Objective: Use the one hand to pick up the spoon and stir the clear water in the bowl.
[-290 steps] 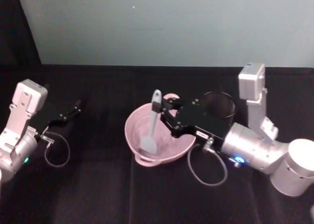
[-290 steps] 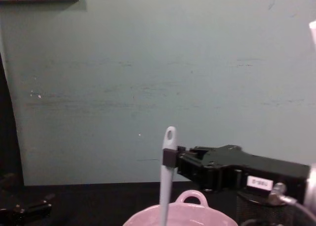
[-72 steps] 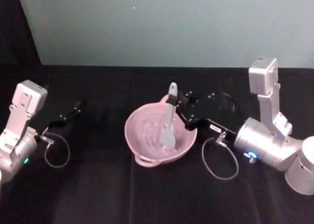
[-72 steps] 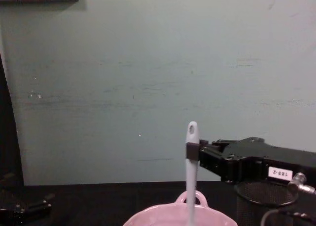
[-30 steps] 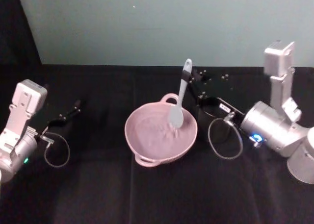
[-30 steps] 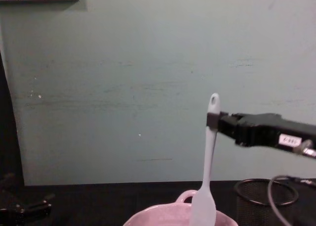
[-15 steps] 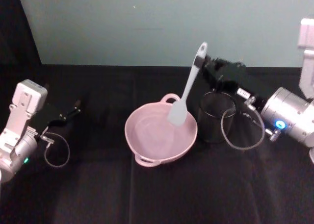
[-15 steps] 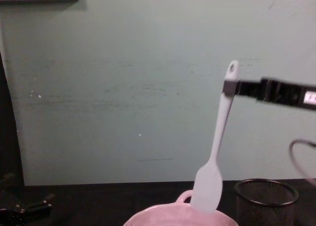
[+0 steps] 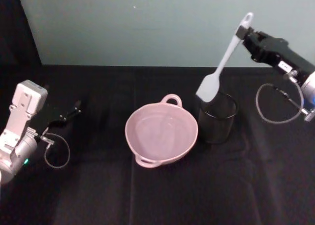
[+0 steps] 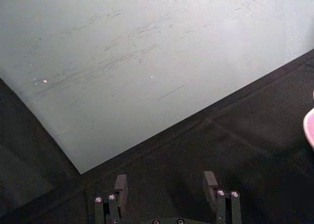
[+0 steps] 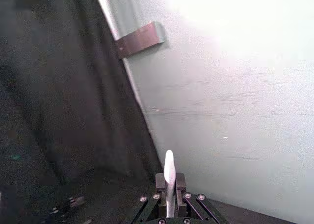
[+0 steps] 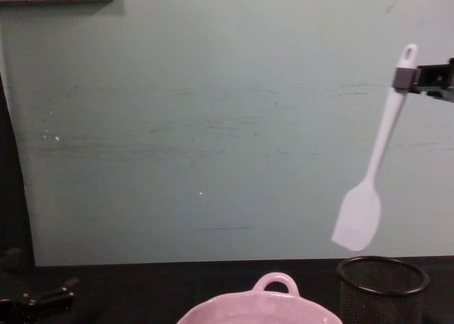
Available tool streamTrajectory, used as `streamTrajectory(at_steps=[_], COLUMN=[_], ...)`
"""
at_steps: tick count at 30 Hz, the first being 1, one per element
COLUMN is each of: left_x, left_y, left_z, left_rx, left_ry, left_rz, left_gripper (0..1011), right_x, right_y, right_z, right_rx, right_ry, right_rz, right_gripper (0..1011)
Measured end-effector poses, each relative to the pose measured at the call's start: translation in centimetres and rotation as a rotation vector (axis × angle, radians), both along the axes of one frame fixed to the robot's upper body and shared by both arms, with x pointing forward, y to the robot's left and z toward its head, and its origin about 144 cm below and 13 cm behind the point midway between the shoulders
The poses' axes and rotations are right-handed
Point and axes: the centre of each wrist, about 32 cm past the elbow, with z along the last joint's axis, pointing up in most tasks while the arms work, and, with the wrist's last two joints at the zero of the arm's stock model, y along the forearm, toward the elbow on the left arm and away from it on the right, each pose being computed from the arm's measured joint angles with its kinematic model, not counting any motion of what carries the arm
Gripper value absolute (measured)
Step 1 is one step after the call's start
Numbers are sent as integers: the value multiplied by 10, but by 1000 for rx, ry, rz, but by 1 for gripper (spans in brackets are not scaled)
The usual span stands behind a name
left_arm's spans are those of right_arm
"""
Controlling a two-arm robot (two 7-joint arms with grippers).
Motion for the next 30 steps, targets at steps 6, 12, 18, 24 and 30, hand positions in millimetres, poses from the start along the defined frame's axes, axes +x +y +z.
streamTrajectory(at_steps=[6,12,18,24,30], left_x=[0,0,0,0,0], left_y=[0,0,0,0,0], left_z=[0,0,0,0,0], left_rx=[0,0,0,0,0], left_ry=[0,0,0,0,0], left_rz=[0,0,0,0,0], left_gripper=[1011,1011,1011,1011,1011], right_x=[8,15,21,24,25], right_y=[-15,-19,-17,-14,-14], right_z=[-5,-15,-25,-36,-46], right_rx=[-5,-11,-23,-22,-9], right_ry=[25,59,88,115,137], right_rz=[-51,-70,-66,-52,-39], right_gripper=[114,114,114,114,114])
